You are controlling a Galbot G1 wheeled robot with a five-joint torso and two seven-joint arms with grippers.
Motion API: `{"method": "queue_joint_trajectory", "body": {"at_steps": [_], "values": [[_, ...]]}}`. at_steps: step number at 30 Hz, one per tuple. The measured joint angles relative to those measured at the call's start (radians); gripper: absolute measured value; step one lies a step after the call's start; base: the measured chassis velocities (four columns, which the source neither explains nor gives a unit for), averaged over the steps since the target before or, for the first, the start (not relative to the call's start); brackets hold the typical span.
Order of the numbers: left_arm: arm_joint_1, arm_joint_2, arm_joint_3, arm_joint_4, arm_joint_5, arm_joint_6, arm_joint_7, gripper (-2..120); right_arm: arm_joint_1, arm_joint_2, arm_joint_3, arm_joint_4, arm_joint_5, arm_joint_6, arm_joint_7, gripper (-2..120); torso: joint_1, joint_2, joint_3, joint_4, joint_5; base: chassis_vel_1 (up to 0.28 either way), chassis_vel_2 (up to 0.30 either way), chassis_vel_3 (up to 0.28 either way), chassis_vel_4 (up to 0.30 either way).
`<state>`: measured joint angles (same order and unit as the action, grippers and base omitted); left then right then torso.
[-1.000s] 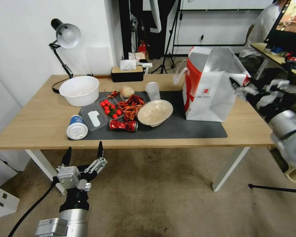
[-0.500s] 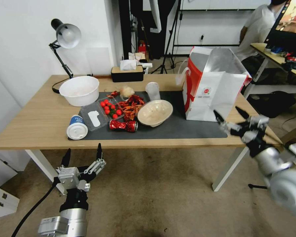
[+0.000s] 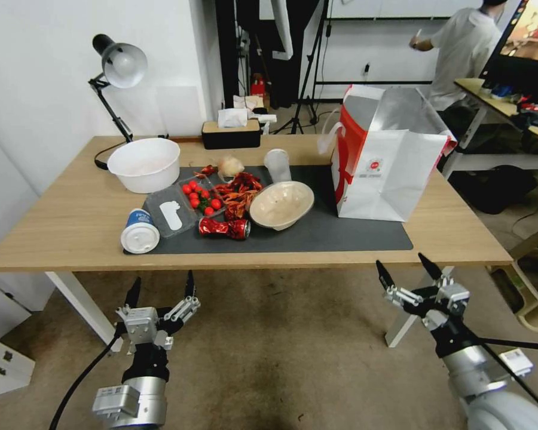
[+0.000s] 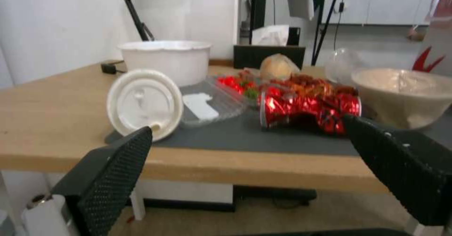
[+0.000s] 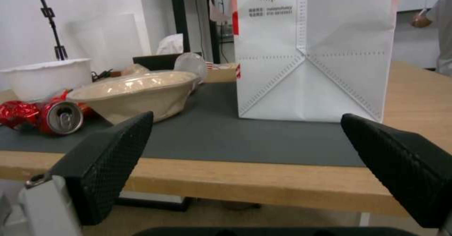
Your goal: Pick up the food delivery bag from the floor and place it on the table.
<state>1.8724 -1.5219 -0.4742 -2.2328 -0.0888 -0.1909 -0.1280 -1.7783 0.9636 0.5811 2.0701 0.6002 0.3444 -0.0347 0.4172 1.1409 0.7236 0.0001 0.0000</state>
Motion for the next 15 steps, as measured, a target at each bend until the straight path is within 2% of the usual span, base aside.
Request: {"method": "queue_joint_trajectory", "body": {"at_steps": [15], "values": [[-0.003,0.002,0.010,0.030,0.001,-0.009,-0.021,100,0.008,0.022,-0.015,-0.011,-0.004,-0.004,-0.008,100,0.000,0.000,0.000,0.0000,0.0000,0.000,0.000,0.000,0.000]]}}
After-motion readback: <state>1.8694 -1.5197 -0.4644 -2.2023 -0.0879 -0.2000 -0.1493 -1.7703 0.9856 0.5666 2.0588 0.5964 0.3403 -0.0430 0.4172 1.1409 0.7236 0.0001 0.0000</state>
